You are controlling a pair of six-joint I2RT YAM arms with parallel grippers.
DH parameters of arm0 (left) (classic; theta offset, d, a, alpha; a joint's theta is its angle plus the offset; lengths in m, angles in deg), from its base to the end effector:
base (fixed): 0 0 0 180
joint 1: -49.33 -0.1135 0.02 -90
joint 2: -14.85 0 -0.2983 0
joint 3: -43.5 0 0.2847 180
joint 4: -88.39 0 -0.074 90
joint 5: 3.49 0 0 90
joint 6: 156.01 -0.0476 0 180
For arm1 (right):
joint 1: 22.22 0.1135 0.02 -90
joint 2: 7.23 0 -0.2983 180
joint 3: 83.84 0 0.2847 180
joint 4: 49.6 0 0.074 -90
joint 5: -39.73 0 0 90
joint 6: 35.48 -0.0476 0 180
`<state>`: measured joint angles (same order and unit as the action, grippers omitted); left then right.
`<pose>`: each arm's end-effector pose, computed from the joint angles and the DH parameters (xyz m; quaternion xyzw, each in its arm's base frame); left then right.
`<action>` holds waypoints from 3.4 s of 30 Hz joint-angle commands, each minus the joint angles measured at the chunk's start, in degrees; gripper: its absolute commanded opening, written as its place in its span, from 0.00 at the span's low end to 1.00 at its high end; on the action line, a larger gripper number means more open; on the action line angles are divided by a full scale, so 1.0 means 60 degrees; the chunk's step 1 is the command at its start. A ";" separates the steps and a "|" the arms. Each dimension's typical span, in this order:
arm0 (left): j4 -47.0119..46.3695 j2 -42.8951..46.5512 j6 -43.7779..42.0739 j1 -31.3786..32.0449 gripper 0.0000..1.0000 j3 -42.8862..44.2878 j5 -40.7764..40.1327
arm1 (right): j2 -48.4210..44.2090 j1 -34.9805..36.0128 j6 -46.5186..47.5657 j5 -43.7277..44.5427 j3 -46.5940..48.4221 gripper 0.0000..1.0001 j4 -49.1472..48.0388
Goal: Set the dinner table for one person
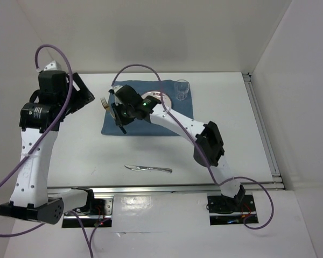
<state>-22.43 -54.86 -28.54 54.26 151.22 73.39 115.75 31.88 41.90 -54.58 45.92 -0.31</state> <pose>0.2439 -0.0102 0.5063 -0.2963 0.8150 -0.0837 0.4909 0.3223 0.4514 0.3153 -0.3381 0.8501 0.2500 0.3172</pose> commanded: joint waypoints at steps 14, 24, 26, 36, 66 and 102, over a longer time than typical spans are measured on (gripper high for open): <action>-0.0406 0.1350 0.0419 -0.0045 0.89 -0.0513 0.0224 | 0.3598 -0.1313 -0.5981 0.1553 0.3186 0.00 -0.2381; -0.0318 0.1350 0.0332 -0.0045 0.89 -0.0807 0.0460 | 0.4303 -0.1606 -0.7388 0.1657 0.2885 0.00 -0.3521; -0.0231 0.1350 0.0245 -0.0045 0.89 -0.0807 0.0372 | 0.4552 -0.1708 -0.7388 0.1657 0.3191 0.00 -0.3244; -0.0318 0.1453 0.0156 -0.0045 0.89 -0.0982 0.0269 | 0.4932 -0.2060 -0.7127 0.1569 0.3353 0.01 -0.2994; -0.0494 0.1453 -0.0020 -0.0045 0.89 -0.1247 0.0459 | 0.4948 -0.1957 -0.5748 0.1071 0.3471 0.59 -0.3419; -0.0889 0.1013 -0.0621 -0.0045 0.87 -0.1716 0.2041 | -0.4385 0.1192 0.0081 0.0162 -0.8174 0.77 0.1344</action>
<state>-25.91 -49.31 -31.40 54.22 140.62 84.23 88.08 37.39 40.02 -54.10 -3.04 8.28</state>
